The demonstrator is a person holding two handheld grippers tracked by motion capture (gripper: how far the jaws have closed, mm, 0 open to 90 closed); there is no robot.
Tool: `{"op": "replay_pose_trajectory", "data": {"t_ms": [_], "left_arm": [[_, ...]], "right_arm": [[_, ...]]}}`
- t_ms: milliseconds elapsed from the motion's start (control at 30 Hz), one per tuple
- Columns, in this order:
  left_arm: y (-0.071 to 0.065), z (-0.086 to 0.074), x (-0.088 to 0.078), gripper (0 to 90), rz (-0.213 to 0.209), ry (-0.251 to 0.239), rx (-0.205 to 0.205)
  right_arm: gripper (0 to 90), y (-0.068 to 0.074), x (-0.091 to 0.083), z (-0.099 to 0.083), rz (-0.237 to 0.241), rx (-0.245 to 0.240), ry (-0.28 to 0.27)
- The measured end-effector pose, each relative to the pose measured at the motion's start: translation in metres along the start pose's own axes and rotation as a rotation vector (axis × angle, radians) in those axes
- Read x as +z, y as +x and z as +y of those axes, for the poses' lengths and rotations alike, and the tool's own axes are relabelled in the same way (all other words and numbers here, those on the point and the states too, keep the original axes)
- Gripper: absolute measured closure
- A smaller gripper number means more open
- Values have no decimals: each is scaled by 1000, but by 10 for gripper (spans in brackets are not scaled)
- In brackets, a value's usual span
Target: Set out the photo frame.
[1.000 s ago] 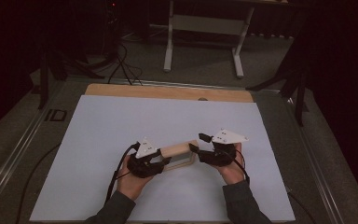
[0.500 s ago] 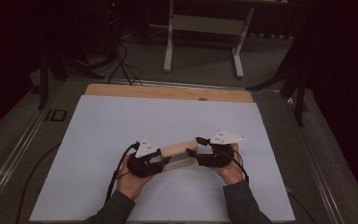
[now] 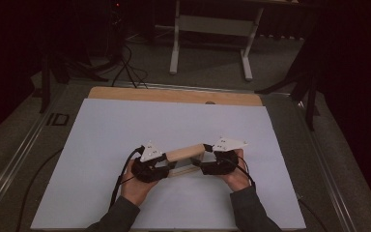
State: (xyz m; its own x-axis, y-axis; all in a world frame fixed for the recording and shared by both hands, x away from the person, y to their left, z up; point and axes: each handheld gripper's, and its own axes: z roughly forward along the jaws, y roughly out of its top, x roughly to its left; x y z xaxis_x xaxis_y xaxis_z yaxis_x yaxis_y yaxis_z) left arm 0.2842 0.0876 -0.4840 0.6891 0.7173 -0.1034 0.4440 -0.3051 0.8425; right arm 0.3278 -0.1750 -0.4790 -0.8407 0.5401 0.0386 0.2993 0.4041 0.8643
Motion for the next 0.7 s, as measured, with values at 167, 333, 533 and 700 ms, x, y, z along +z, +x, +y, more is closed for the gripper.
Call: {"op": "replay_pose_trajectory", "data": {"t_ms": [167, 333, 533, 700], "left_arm": [[1, 1, 0, 571, 3, 3, 4], [2, 3, 1, 576, 8, 8, 14], [2, 3, 1, 578, 5, 10, 23], [4, 5, 0, 577, 6, 12, 30]], "right_arm": [[319, 0, 4, -1, -5, -1, 9], [320, -2, 8, -2, 0, 6, 13], [324, -2, 13, -3, -6, -2, 27], [349, -2, 13, -2, -9, 7, 16]]}}
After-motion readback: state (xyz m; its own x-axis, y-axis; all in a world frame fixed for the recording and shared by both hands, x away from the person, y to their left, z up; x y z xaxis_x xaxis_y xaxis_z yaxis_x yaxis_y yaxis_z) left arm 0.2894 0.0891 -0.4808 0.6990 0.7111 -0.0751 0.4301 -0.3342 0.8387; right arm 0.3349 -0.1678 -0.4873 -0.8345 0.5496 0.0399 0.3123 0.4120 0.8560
